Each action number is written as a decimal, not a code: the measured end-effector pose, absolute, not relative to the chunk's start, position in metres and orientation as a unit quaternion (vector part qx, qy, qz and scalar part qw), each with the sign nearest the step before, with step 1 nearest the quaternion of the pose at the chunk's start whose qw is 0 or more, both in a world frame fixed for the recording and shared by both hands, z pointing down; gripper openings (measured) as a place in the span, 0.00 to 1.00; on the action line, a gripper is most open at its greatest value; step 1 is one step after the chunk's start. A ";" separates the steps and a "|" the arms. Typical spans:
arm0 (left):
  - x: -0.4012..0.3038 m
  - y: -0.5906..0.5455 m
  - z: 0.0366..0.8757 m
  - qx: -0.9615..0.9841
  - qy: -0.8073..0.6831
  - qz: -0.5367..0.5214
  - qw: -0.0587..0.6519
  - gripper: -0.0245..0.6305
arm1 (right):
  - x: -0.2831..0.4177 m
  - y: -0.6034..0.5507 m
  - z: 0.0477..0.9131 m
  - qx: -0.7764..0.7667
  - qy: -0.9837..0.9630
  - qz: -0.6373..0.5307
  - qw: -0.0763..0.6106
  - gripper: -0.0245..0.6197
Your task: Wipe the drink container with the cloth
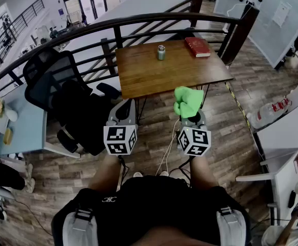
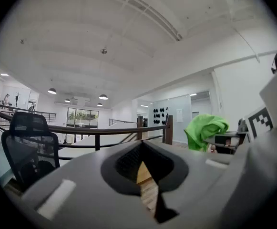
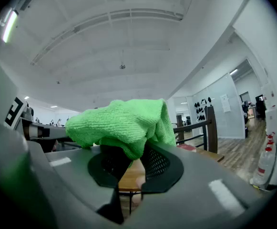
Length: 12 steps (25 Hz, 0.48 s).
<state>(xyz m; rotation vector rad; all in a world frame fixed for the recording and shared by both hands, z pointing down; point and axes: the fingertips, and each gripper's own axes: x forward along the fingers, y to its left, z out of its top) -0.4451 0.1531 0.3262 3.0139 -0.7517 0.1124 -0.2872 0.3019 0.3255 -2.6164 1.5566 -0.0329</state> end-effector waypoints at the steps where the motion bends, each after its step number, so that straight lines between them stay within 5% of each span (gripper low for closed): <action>1: -0.446 0.154 0.328 0.969 -0.243 0.037 0.016 0.12 | -0.288 0.301 0.327 -0.858 0.512 -0.011 0.048 0.13; 12: -0.434 0.162 0.336 0.966 -0.255 0.046 0.018 0.12 | -0.274 0.308 0.332 -0.849 0.524 -0.022 0.070 0.13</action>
